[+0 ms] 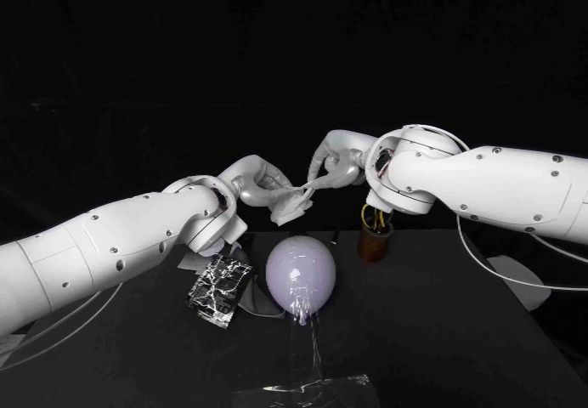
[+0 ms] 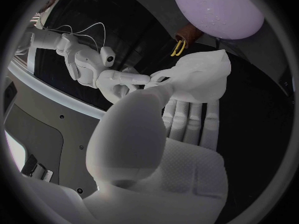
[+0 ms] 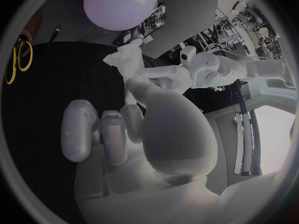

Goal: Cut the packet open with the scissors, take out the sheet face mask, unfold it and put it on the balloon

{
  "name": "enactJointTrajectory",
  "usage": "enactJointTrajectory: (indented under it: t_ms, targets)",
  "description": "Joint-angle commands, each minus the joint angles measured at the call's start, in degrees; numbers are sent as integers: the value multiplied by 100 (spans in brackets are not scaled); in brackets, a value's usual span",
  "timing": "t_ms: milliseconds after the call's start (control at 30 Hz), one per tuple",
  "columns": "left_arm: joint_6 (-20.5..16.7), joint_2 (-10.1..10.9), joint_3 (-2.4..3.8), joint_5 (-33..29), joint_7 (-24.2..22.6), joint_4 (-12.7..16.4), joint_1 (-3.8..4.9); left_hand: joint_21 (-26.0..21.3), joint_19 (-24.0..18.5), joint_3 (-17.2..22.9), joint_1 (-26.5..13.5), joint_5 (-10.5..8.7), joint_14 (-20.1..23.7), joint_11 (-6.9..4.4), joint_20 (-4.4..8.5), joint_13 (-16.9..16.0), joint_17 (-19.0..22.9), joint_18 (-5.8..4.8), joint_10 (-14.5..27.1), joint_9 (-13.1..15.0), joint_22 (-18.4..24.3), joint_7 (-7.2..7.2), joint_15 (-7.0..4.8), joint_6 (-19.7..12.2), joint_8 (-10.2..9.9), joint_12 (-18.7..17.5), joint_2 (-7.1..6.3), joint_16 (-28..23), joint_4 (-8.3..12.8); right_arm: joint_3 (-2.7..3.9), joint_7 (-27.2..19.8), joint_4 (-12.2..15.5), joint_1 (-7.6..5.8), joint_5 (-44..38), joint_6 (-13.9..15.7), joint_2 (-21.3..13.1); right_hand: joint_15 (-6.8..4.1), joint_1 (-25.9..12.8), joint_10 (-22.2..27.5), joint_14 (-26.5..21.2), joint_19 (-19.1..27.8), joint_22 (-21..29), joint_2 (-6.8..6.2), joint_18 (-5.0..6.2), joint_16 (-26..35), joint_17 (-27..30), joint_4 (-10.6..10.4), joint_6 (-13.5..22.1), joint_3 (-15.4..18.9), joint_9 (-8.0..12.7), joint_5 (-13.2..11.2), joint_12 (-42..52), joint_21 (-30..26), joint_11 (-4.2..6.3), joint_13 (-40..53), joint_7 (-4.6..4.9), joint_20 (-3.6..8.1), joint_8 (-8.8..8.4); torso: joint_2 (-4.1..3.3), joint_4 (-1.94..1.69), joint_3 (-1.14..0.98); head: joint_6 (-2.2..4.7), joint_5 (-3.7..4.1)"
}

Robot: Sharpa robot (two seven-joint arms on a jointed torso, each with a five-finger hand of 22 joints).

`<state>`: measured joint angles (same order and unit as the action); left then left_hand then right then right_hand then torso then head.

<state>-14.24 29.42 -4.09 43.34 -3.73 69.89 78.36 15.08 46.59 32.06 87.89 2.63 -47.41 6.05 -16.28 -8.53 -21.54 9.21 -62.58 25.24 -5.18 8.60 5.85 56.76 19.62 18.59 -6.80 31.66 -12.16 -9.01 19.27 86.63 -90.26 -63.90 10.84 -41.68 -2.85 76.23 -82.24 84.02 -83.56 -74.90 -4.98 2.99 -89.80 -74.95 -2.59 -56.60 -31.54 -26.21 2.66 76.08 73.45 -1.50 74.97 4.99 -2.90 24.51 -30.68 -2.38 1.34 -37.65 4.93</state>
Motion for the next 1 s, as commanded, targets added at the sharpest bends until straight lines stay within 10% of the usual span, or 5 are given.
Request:
enactJointTrajectory:
  t_ms: [33, 133, 333, 667, 1000]
  targets:
    - [-88, -20, 8, -86, 2, 2, 8, 41, 23, 80, -56, 20, -32, 0, -16, -14, -12, 66, -61, 87, -6, -24, -21, 4, 50, 33, 6, 40, 18, -1, -23, -30, -5, 200, 411, 18, 36, -457, 236, 598, 121, -924, -283, 125, -20, -1505, -254, 226, 310, 90, 21, -588, -745, -7, 134, 109, -35, -177, -1, 1, 4, 2, -2]
    - [-131, -20, 10, -221, 0, -2, 8, 69, 53, 139, -80, 21, -56, -6, -10, -20, -17, 78, -73, 102, -17, -24, -29, 5, 62, 41, -5, 62, 58, -22, -68, -50, 10, 412, 584, 15, 136, -793, 630, 563, 428, -716, -574, 244, 36, -1413, -454, 548, 569, 188, 141, -1205, -1559, -111, -262, 243, -88, -395, -1, 4, 5, 4, -9]
    - [-261, -7, 16, -478, 2, -8, 9, 96, 71, 212, -123, 22, -69, -10, -7, -28, -18, 85, -84, 118, -28, -23, -35, 7, 75, 49, -26, 79, 100, -77, -224, -60, 142, 863, 955, -64, 307, -759, 1074, 429, 775, -458, -703, 348, 238, -1137, -799, 831, 967, 355, 52, -1702, -2365, -272, -612, 396, -283, -709, -2, 5, -3, 6, -27]
    - [-444, 17, 26, -582, -4, -30, 11, 132, 79, 342, -191, 22, -82, -15, -2, -40, -17, 91, -100, 142, -44, -22, -41, 16, 94, 62, -58, 101, 177, -108, -455, 37, 450, 1233, 1481, -368, 316, -643, 1067, 444, 726, -446, -693, 357, 219, -1163, -954, 806, 1155, 387, 57, -1633, -2346, -280, -609, 402, -323, -752, -2, 11, -6, -16, -36]
    - [-433, 4, 29, -604, 54, -40, 13, 153, 80, 405, -243, 21, -91, -17, 0, -48, -17, 92, -111, 156, -53, -22, -43, 23, 105, 72, -78, 114, 215, -151, -1244, 205, 913, 1944, 2649, -554, 275, -242, 653, 597, 362, -665, -575, 238, -18, -1502, -1031, 653, 1325, 425, 118, -983, -1562, -236, -236, 362, -294, -770, 7, 12, -7, -14, -37]
